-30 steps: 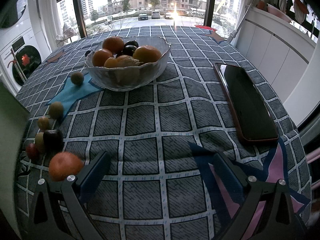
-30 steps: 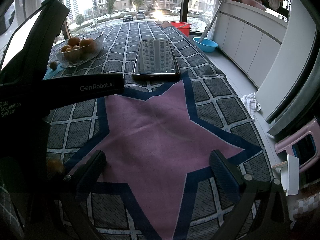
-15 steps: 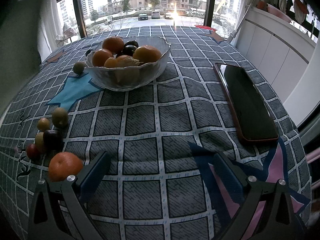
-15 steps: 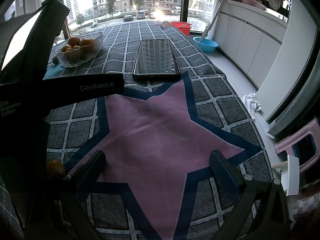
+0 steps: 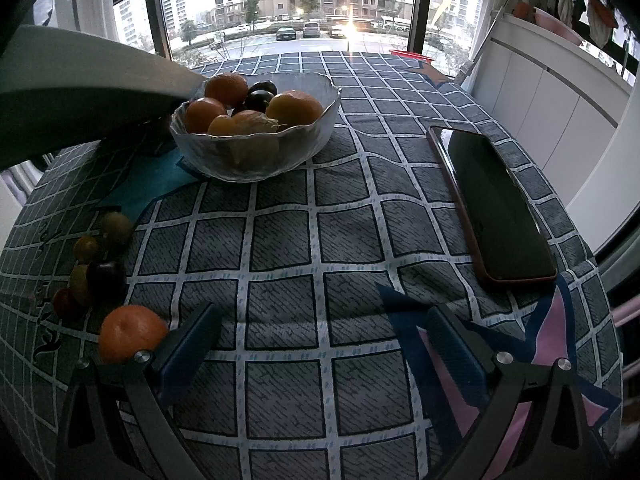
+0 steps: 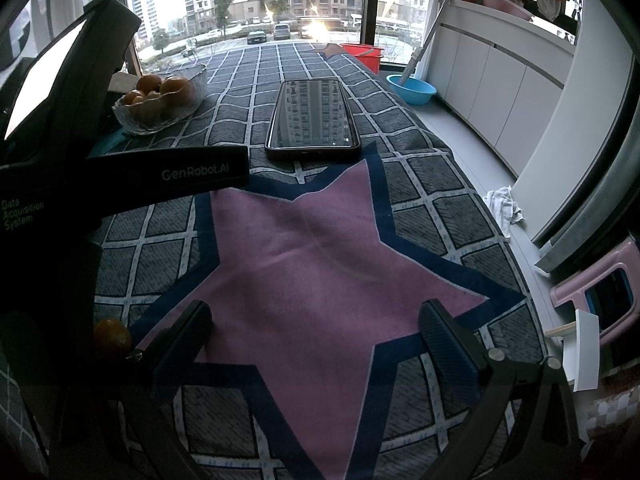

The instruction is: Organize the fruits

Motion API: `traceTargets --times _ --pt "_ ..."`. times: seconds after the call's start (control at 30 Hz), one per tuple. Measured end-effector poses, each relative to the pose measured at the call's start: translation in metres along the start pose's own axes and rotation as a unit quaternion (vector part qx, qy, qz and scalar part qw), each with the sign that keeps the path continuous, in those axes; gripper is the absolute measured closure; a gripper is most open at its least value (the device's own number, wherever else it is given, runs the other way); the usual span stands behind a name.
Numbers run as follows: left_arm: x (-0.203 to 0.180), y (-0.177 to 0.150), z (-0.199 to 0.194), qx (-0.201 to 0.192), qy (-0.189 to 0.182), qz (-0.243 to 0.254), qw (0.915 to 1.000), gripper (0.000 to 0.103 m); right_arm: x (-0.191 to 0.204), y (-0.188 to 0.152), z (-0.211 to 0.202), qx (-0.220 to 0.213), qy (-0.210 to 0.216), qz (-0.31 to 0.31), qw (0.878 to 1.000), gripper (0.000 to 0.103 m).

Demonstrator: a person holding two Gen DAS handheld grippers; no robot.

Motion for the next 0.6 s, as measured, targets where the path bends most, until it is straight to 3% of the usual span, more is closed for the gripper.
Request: traceTargets --times 0.6 --pt "0.0000 0.0000 0.0000 0.000 0.000 0.000 1.0000 0.000 0.0022 0.0027 0.0008 -0.001 0.000 -0.002 1.000 0.000"
Point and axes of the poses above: each gripper's, at about its wrist camera, not at the fingertips, and z roughly the way its jaws point, x to its left, y to its top, the point moved 8 cm from there along z, roughly the way its jaws point, and after that the axes turned 5 degrees about -z, right-handed, at the moved point
